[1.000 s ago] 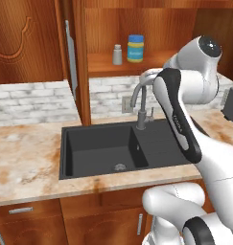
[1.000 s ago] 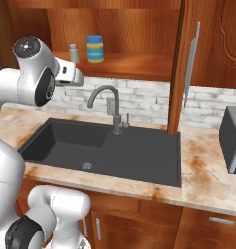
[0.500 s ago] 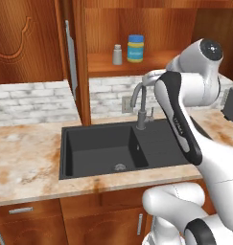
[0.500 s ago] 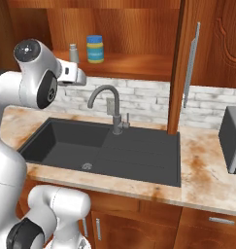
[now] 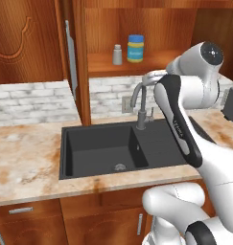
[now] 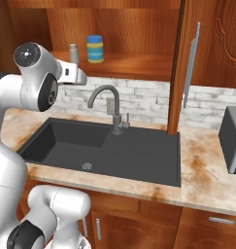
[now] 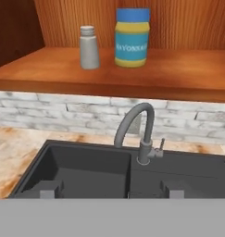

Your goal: Move the shaker and mayonnaise from the cabinet to the dining counter.

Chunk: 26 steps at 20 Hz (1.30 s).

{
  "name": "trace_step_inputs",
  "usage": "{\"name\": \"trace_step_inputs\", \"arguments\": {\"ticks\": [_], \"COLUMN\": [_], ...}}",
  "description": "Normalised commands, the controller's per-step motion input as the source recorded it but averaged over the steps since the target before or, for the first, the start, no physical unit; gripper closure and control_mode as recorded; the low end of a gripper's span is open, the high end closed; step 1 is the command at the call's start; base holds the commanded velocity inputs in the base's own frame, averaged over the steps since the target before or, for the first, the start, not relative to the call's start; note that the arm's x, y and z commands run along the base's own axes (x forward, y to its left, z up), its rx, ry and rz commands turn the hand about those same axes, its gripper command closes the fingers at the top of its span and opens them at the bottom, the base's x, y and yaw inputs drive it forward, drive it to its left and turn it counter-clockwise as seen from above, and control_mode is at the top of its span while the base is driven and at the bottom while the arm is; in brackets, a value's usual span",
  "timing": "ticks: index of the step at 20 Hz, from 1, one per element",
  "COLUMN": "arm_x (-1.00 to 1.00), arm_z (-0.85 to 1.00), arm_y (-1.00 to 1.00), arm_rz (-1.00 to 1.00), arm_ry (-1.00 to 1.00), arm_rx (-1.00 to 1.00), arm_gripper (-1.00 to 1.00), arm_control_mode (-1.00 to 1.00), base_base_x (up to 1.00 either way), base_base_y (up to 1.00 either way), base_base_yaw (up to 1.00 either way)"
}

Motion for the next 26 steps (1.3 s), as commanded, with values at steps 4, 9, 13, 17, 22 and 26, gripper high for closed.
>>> {"name": "trace_step_inputs", "arguments": {"ticks": [4, 9, 13, 17, 22, 26], "arm_x": [0.1, 0.11, 0.24, 0.3, 0.29, 0.25], "arm_z": [0.18, 0.27, 0.26, 0.29, 0.23, 0.22], "arm_y": [-0.11, -0.1, -0.06, -0.09, -0.07, -0.08], "arm_rz": [0.0, 0.0, 0.0, 0.0, 0.0, 0.0], "arm_ry": [-0.04, -0.07, -0.09, -0.02, -0.03, -0.01], "arm_rx": [0.01, 0.02, 0.02, 0.03, 0.03, 0.02], "arm_gripper": [-1.0, -1.0, -1.0, -1.0, -1.0, -1.0], "arm_control_mode": [-1.0, -1.0, -1.0, -1.0, -1.0, -1.0], "base_base_x": [0.0, 0.0, 0.0, 0.0, 0.0, 0.0], "base_base_y": [0.0, 0.0, 0.0, 0.0, 0.0, 0.0], "base_base_yaw": [0.0, 0.0, 0.0, 0.0, 0.0, 0.0]}}
